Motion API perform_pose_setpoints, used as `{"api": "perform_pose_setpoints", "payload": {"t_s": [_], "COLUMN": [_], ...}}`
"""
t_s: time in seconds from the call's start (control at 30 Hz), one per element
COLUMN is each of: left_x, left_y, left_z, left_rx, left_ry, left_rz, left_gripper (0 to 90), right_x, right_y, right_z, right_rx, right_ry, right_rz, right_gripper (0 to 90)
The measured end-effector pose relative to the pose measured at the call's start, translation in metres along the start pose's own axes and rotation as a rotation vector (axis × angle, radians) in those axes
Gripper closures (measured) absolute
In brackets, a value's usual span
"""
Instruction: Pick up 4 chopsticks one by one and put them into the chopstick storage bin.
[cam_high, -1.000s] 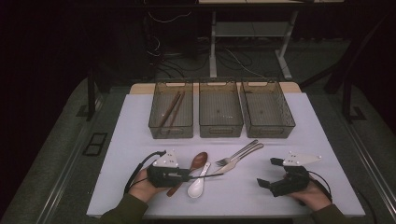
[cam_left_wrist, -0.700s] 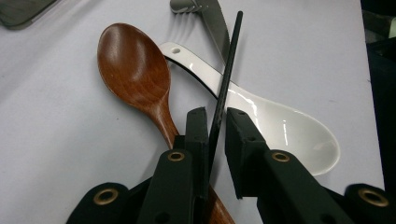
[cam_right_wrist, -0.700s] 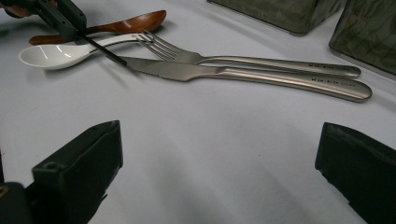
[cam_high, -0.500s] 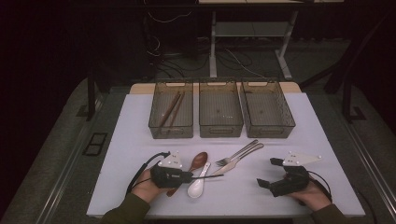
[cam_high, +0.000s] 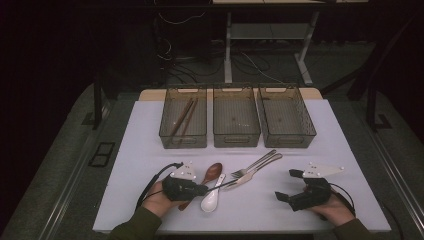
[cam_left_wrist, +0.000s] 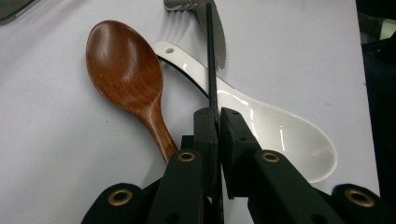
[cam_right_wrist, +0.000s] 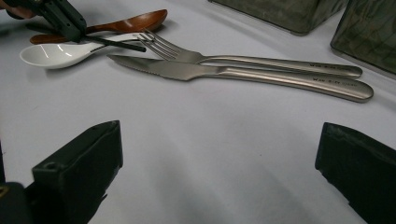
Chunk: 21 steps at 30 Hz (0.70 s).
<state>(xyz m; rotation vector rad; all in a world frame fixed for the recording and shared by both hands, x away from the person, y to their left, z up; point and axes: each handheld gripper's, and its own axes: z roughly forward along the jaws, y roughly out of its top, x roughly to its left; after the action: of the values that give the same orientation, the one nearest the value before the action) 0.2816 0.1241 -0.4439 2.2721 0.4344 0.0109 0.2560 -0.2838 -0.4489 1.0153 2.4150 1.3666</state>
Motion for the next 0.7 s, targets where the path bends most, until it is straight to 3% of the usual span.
{"api": "perform_pose_setpoints", "payload": {"t_s": [0.27,0.7], "left_x": [0.0,0.004], "left_y": [0.002,0.006], "left_z": [-0.003,-0.017], "left_rx": [-0.005,-0.071], "left_ry": [0.0,0.026], "left_rz": [-0.003,-0.073], "left_gripper": [85.3,85.4], "right_x": [0.0,0.0], "right_y": [0.0,0.0], "right_z": [0.0,0.0], "right_rx": [0.001,0.002], "right_ry": [0.0,0.001], "right_rz": [0.0,-0.001], "right_gripper": [0.5,0.5]}}
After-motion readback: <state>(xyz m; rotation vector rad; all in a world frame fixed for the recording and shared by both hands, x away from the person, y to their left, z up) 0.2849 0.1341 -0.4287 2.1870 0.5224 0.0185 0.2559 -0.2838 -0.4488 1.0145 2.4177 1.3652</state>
